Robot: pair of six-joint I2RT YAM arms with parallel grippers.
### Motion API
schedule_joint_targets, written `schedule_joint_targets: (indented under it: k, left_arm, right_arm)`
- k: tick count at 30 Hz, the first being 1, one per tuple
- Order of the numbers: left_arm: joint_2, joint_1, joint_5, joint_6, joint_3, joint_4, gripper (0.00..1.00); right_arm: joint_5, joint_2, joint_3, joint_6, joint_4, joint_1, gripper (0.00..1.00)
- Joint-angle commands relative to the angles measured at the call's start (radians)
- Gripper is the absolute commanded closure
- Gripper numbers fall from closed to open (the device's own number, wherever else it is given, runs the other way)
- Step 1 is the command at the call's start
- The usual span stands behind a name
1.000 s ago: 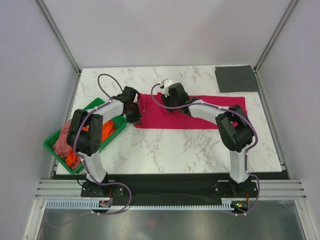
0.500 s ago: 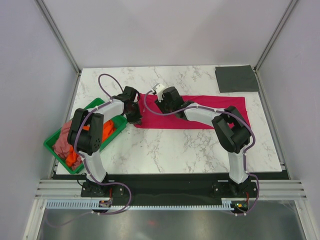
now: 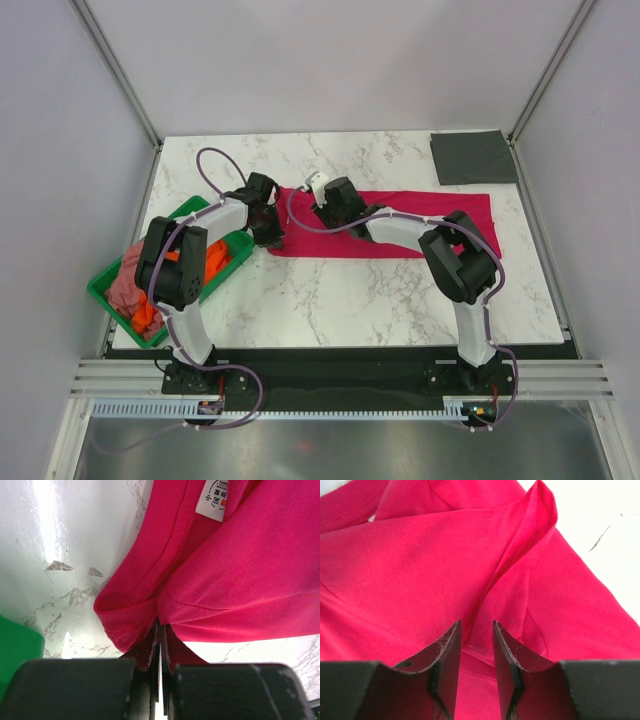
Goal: Fold and stack the t-shirts
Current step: Fold the tshirt
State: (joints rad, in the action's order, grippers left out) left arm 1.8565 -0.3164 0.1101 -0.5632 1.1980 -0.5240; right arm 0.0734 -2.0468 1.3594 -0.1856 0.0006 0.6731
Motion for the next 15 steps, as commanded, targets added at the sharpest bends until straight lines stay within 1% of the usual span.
schedule_joint_targets:
  k: [1,6,8,12,15]
  left_arm:
    - [0.013,0.002,-0.021,0.028,0.021,-0.005,0.98]
    - [0.015,0.002,-0.027,0.028,0.021,-0.007,0.98]
    - [0.015,0.002,-0.027,0.028,0.021,-0.007,0.98]
    - [0.015,0.002,-0.027,0.026,0.021,-0.007,0.98]
    - [0.018,0.002,-0.029,0.026,0.023,-0.007,0.98]
  right_arm:
    - [0.051,-0.009,-0.008,-0.017,0.033,0.008,0.61]
    - [0.071,-0.007,-0.013,-0.025,0.041,0.009,0.69]
    - [0.066,-0.006,-0.011,-0.023,0.041,0.008,0.69]
    - [0.029,0.002,-0.019,-0.017,0.035,0.010,0.64]
    - [0.016,0.004,-0.029,-0.017,0.038,0.013,0.64]
